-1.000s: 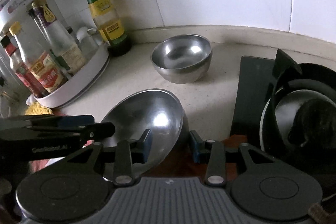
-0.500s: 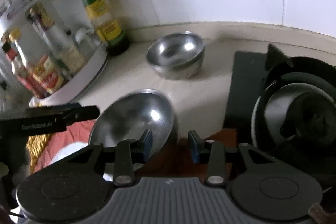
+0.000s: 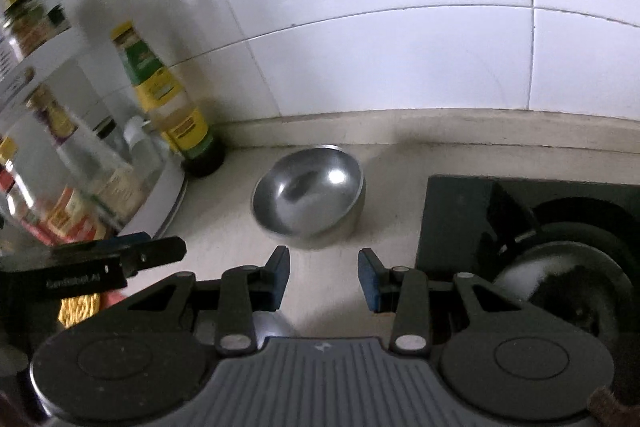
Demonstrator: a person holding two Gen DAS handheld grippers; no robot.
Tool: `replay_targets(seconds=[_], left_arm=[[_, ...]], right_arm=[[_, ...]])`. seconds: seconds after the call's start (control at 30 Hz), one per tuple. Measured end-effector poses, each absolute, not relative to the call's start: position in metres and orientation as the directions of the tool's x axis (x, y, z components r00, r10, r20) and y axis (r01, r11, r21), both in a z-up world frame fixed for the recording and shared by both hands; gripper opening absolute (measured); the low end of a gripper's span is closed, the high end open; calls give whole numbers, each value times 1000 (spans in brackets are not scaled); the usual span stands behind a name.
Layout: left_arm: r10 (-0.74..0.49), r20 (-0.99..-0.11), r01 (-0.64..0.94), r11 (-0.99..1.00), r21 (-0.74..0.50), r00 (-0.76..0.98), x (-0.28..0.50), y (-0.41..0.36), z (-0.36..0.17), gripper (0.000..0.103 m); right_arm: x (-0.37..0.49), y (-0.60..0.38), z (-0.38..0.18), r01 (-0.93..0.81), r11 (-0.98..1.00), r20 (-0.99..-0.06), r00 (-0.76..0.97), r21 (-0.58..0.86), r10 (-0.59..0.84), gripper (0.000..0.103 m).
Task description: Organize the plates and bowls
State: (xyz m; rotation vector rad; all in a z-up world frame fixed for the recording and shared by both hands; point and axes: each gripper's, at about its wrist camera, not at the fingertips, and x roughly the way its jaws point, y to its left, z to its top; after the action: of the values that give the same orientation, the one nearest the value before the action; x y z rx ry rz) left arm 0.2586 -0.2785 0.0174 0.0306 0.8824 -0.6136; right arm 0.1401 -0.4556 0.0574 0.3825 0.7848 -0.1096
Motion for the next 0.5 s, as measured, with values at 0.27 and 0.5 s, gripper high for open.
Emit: replay_targets(seconds=[0.27,0.5], left_arm=[[-480,-758,497,834,-238,442,297,-308,2,80],[-453,-795,499,837,-224,404,314,-329,-22,80]], right_arm=[[192,-474,36,287,909,-750,660,302,42,38],[219,-489,18,314,888,-767,638,336,64,42]])
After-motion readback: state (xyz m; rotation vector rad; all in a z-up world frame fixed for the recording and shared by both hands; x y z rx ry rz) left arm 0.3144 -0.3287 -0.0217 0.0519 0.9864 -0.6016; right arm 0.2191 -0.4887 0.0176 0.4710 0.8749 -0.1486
